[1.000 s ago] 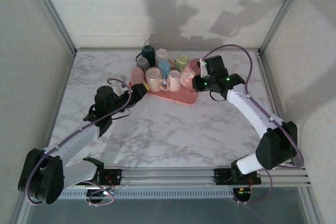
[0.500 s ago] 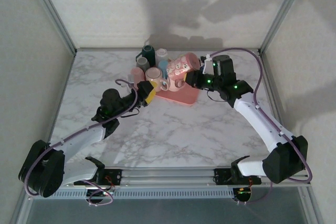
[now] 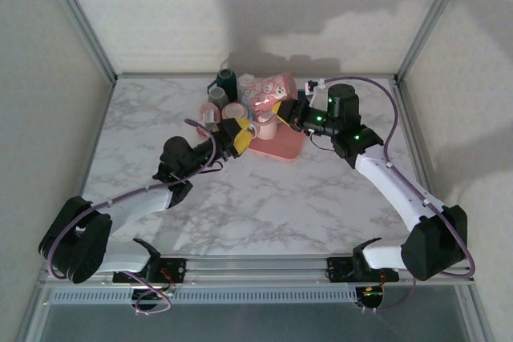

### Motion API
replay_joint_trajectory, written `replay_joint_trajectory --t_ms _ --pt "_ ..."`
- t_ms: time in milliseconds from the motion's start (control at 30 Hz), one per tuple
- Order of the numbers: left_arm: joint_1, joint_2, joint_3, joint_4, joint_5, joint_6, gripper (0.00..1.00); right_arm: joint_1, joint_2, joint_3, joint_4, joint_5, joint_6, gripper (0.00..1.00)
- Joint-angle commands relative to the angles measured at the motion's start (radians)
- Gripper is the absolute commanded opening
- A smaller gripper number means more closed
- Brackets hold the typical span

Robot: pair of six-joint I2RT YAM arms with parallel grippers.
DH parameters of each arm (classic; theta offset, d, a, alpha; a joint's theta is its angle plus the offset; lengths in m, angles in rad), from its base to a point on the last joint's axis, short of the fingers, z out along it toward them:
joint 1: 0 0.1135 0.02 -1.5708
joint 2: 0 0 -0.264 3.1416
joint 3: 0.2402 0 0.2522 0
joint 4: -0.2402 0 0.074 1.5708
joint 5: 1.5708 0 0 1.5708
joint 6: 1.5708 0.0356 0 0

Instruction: Turn the mug right side up

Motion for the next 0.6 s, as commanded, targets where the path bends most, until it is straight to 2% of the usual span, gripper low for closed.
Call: replay_joint_trajectory --t_ms 0,333,433,567 --pt "-0.009 0.027 0.026 0.109 -0.023 -0.077 0.66 -0.003 -0.030 -0.003 0.211 -0.050 0.053 0.00" --pt "-0.036 0.104 0.074 0.149 -0.026 -0.137 0.62 0.008 -0.050 -0.050 0.301 -0.067 0.111 0.00" --pt "-0.039 0.144 0.089 0.232 -0.028 -0.195 0.56 0.016 -0.054 -0.062 0.312 -0.073 0.118 0.00" --pt "-0.051 0.184 0.132 0.244 -0.024 -0.207 0.49 0.023 -0.057 -0.076 0.330 -0.087 0.129 0.00"
